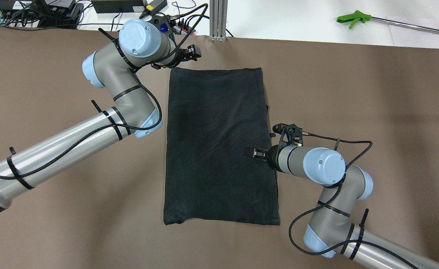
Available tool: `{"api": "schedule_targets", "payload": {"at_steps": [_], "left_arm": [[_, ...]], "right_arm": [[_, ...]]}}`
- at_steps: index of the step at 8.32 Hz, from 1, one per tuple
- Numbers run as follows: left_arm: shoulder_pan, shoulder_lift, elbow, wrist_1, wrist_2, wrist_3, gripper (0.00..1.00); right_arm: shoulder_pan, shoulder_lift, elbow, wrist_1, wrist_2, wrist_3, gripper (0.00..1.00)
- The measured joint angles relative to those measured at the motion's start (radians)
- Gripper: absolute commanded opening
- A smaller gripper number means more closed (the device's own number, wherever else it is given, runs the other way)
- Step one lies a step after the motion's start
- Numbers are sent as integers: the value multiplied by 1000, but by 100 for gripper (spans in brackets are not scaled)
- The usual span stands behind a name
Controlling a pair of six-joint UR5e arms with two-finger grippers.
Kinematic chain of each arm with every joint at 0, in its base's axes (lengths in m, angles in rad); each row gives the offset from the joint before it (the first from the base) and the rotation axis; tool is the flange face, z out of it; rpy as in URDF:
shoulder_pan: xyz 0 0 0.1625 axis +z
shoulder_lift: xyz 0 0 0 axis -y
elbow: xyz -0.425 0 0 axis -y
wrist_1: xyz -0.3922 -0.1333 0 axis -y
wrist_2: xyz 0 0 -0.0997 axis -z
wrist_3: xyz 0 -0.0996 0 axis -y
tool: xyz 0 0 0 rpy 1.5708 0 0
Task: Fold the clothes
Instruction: 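Lift the right gripper and move it along the shirt's long edge toward the robot, then grasp the shirt's near corner with the right gripper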
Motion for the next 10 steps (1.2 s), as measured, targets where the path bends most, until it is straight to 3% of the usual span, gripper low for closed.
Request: {"api": "schedule_targets", "payload": {"at_steps": [4, 10], "left_arm": [[-2, -1, 1, 1, 1, 0, 95], [-2, -1, -3, -2, 1, -14, 95]], "right_arm": [[5, -44, 145, -10, 79, 68, 94], [-65, -180, 276, -7, 46, 329, 94]]}}
